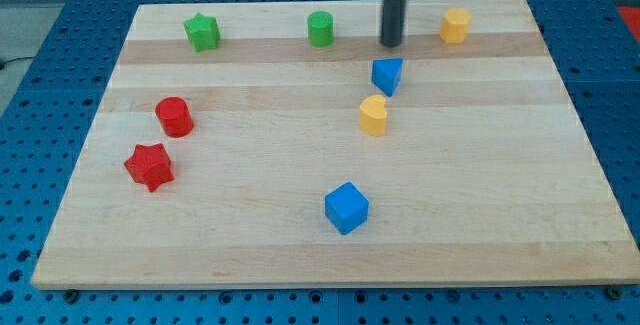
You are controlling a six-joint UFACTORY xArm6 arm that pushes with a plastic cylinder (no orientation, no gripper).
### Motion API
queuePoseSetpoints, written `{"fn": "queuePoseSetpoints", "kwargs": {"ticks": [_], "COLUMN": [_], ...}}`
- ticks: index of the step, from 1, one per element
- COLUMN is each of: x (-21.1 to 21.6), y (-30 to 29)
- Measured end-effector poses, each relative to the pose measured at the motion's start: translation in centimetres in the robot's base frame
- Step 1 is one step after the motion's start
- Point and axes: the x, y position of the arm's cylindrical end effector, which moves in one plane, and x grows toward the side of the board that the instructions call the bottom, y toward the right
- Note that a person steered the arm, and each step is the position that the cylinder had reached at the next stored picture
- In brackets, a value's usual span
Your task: Place the green circle above the top of the yellow heart
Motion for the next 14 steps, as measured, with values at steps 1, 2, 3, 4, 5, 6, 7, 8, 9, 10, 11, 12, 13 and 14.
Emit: {"fn": "queuePoseSetpoints", "kwargs": {"ticks": [1, 2, 3, 4, 5, 6, 7, 8, 9, 10, 11, 12, 13, 14], "x": [2.7, 8.3, 12.7, 13.4, 13.5, 14.7, 14.6, 13.0, 11.1, 11.5, 11.1, 9.9, 9.8, 9.8], "y": [3.6, 3.3, 0.9, -3.8, -8.8, -11.2, -11.5, -11.9, -15.2, -20.8, -23.2, -23.3, -23.3, -25.2]}}
